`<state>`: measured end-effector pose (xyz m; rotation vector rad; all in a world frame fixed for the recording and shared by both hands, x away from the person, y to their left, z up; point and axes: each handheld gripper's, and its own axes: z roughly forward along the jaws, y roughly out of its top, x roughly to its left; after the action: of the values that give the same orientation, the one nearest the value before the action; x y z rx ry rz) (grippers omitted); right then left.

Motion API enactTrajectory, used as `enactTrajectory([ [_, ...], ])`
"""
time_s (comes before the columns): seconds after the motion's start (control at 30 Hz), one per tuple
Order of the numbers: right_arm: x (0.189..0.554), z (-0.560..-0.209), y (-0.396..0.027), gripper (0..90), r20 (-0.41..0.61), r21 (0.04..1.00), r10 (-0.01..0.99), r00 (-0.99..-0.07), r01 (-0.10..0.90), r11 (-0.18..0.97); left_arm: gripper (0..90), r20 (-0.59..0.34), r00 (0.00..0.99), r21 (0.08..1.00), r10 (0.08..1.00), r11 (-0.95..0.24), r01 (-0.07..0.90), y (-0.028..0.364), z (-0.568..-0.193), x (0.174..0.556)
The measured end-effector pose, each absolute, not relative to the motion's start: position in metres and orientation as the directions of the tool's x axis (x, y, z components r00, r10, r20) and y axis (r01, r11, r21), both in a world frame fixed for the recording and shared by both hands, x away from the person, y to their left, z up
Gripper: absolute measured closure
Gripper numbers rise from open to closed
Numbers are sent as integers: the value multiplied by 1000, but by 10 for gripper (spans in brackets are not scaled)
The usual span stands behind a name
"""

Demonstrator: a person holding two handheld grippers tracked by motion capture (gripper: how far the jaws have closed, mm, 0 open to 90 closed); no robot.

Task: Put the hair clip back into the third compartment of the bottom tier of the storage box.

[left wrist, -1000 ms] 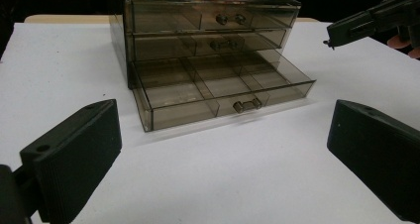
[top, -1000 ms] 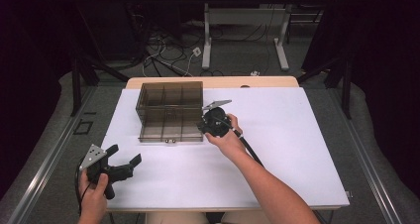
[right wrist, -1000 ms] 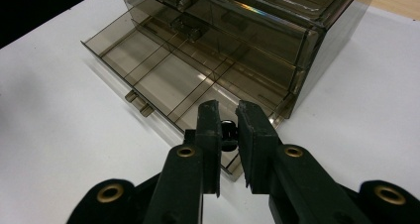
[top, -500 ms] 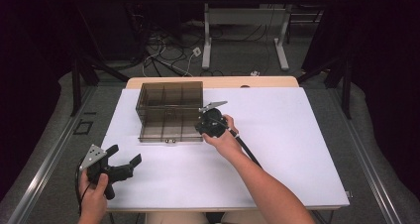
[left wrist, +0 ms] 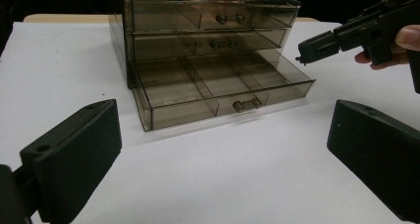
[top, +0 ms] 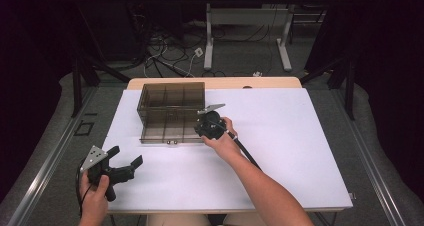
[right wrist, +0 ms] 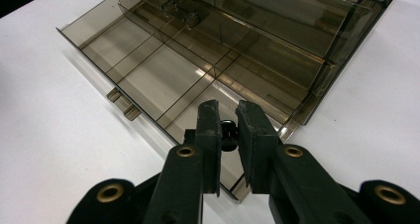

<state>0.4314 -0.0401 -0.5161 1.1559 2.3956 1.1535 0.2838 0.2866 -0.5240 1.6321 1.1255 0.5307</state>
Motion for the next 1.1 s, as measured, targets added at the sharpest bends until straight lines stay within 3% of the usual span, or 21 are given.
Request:
enactTrajectory([
  [0.77, 436, -526, -35, 798, 92, 734, 745, -661, 551, 398, 5, -185, 464, 912, 866, -24, 409, 287, -524, 284],
  [1.1, 437, -527, -34, 696, 92, 747, 739, -667, 537, 392, 5, -185, 465, 913, 866, -24, 408, 287, -524, 284],
])
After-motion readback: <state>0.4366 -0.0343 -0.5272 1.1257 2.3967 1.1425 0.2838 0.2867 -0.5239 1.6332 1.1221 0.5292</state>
